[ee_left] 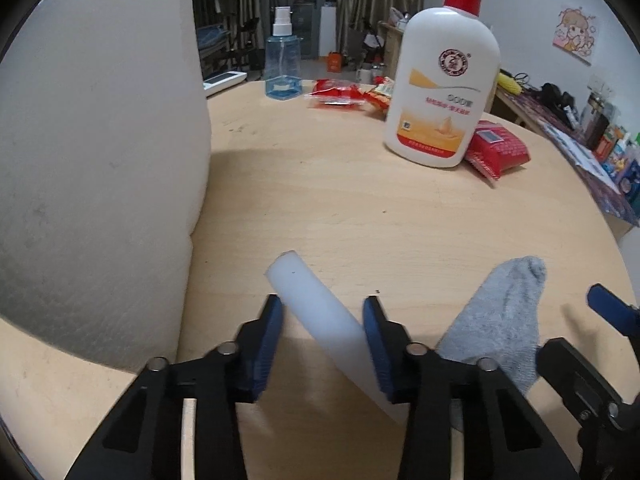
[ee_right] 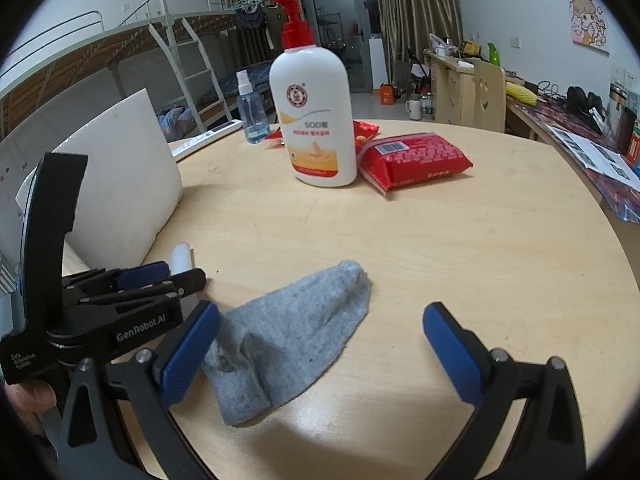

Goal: Organize soft objects
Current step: 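Grasp the white foam tube with the left gripper while the right grasps the grey sock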

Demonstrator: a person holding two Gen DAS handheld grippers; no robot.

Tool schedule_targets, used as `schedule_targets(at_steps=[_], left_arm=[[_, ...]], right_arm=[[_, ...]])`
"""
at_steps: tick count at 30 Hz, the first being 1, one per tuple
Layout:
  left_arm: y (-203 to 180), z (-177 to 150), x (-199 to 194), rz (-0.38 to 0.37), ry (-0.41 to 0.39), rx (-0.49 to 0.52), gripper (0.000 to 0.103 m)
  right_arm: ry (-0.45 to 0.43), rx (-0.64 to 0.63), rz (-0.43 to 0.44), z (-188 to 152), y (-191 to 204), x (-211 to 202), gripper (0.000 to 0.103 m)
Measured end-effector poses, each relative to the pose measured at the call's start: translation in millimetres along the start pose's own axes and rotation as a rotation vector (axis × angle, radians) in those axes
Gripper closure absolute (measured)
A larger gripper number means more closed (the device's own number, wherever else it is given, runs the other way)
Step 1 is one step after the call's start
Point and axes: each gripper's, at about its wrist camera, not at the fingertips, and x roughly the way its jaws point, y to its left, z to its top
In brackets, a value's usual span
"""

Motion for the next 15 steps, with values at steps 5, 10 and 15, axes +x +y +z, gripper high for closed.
schedule_targets(at_steps=[5,10,15], left_arm=[[1,2,0,-0.032,0.009,0.002,0.08],[5,4,-4,-0.054,-0.001,0.004,0.092],[7,5,-12,-0.035,-0.033,0.023,0.093]], right_arm=[[0.006,-0.003,-0.003,1,1,2,0.0],[0.007,-0.002,-0.003,1,2,4,0.0],[0.027,-0.003,0.001,0,4,10,0.0]])
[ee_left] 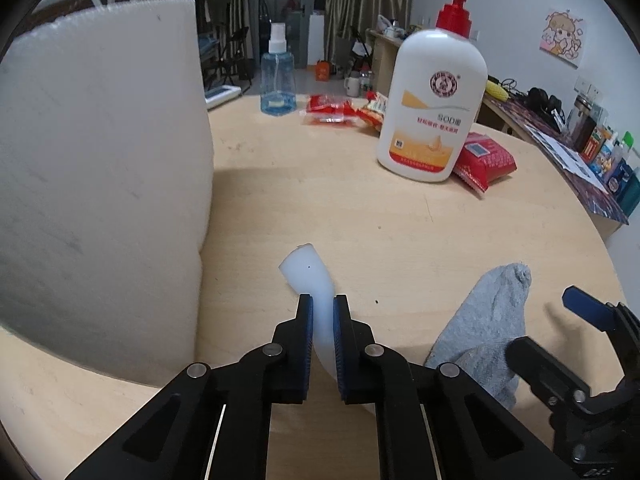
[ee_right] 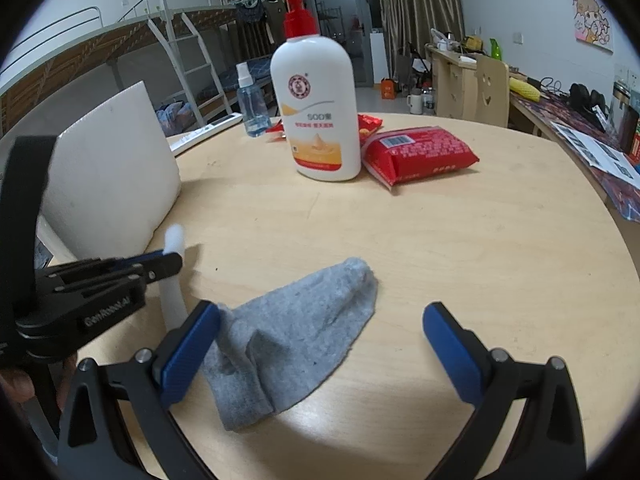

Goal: Organize soft objects
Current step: 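Grasp the white foam tube with the left gripper while the right grasps the grey sock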

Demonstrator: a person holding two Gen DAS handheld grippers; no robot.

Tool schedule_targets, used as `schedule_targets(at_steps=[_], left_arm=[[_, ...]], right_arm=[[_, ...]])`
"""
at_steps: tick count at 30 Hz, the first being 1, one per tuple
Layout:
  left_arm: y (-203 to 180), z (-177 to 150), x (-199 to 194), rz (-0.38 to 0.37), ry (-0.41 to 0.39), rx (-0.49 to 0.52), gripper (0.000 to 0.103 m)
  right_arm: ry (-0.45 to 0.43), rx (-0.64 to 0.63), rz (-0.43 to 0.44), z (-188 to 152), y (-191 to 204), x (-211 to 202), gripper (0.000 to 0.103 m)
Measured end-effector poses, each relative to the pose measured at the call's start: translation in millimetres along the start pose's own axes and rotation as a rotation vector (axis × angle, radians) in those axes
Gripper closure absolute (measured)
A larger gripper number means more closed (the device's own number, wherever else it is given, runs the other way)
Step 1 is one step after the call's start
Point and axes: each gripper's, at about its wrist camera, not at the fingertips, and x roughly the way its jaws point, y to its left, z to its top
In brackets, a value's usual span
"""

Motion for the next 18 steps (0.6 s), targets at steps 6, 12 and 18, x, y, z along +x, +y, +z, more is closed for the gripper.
schedule_targets(at_steps=[6,12,18], left_arm=[[3,2,-8,0.012,-0.031,0.012,0.093],[3,2,-8,0.008,-0.036,0.016,0.093],[1,2,-9,0.004,-0.045,0.028,0.093]], right_arm=[[0.027,-0.007,-0.01,1,3,8,0.0],[0.041,-0.052,-0.016,-1,13,10,0.0],[0.078,-0.092,-0.029,-4,21,16,0.002]])
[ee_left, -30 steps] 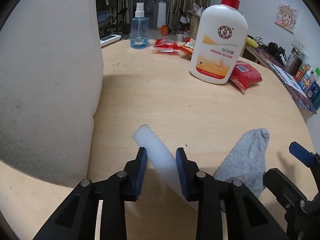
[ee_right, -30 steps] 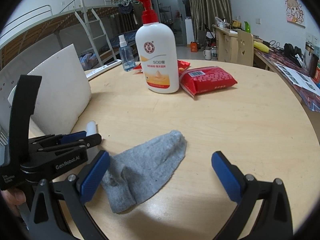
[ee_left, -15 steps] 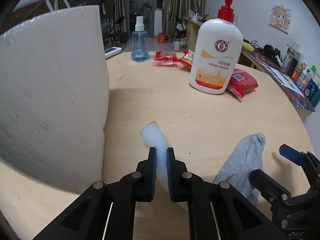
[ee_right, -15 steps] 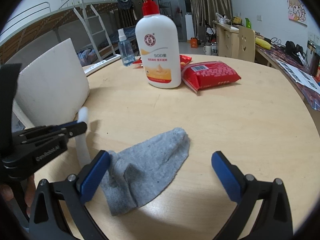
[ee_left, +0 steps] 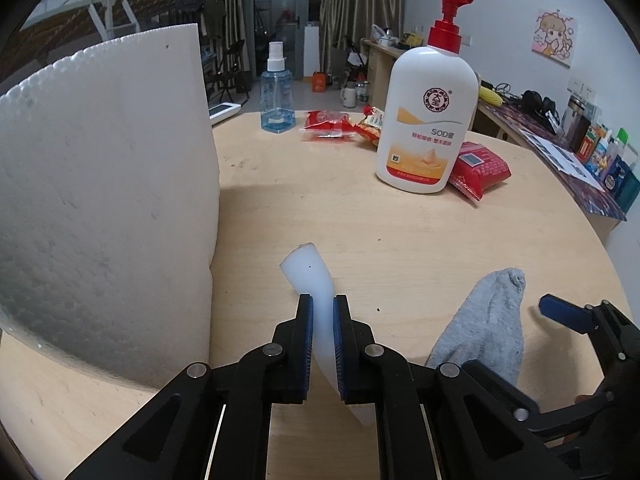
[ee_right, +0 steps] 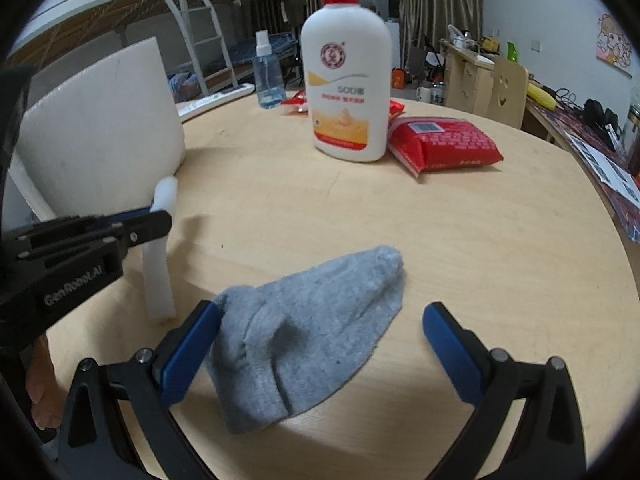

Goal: Organize soft objects
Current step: 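Grasp the white foam tube with the left gripper while the right grasps the grey sock, then lift and carry the foam tube and grey sock above the white foam box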

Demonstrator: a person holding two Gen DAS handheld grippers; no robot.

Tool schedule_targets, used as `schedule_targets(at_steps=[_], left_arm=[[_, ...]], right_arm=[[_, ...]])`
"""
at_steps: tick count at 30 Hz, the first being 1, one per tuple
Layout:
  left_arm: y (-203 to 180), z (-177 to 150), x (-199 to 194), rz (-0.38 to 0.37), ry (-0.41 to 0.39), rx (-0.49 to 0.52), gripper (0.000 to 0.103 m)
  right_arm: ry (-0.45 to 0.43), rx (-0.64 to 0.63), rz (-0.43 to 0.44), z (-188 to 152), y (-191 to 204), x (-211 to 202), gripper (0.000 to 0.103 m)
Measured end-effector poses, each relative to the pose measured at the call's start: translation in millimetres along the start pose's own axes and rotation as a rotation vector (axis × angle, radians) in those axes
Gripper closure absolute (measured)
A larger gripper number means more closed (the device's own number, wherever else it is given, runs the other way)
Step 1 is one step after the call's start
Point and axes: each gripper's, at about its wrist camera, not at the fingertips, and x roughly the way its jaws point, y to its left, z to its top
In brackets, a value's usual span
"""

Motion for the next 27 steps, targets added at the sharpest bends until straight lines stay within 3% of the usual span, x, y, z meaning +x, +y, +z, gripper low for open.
schedule_targets(at_steps=[2,9,12,14,17,20,27], left_arm=[[-1,0,0,0.002,-0.002,0.003,0.093],[-3,-1,-1,0.0,-0.003,0.012,0.093],[-3,-1,-2,-0.001,-0.005,0.015,0.093],[-3,0,-3,0.0,-0.007,0.015,0.093],[-4,0,-6,0.002,-0.016,0.015,0.093],[-4,-1,-9,0.005,-0.024,0.017,0.093],[-7,-2,-24,0.002,-0.057,0.027,0.093]], right_arm=[[0.014,-0.003,0.01,1,0,3,0.015],[0.037,-0.035,-0.002,-1,6,6,0.032],[0.034,-0.05,0.016,-2,10,5,0.045],[0.031,-0.053,0.035,-3,11,4,0.061],[0.03,-0.051,0.058,-3,13,3,0.076],[0.008,-0.032,0.084,-5,12,-3,0.082],[-0.041,0.018,0.099,-6,4,-20,0.083]])
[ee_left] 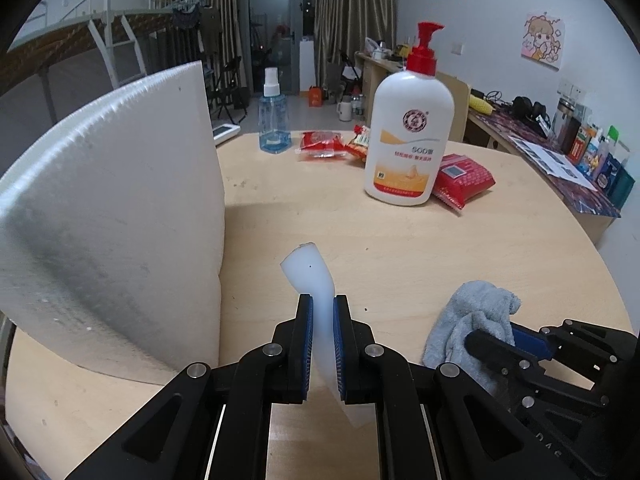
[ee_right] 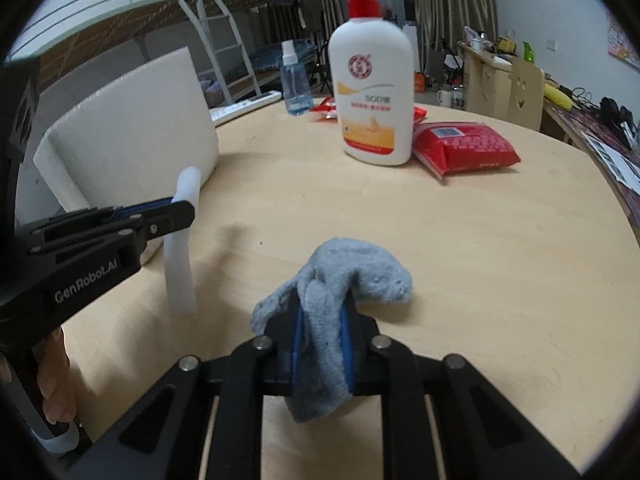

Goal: Organize soft objects
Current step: 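Lift and carry the foam tube and grey sock above the white foam box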

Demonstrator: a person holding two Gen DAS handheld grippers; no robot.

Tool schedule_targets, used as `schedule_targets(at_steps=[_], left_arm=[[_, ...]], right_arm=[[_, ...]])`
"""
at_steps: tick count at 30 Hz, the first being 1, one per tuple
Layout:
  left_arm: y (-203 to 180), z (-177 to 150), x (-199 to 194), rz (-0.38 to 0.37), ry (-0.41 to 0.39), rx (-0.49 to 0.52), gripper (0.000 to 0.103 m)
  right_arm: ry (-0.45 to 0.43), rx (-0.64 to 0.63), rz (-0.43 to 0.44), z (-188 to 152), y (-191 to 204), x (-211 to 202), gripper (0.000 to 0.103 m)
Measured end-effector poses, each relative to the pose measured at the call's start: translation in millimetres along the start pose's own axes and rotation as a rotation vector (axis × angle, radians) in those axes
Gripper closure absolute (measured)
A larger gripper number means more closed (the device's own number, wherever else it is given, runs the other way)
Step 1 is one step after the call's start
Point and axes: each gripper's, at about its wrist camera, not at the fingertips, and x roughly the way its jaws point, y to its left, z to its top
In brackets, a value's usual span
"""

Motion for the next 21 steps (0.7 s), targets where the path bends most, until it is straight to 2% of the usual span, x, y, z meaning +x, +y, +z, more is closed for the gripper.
schedule_targets(at_steps=[21], left_arm=[[-13,-1,-93,-0.006,-0.21,0.052,0.093]], right_arm=[[-0.237,-0.002,-0.055,0,9,-96,0.083]])
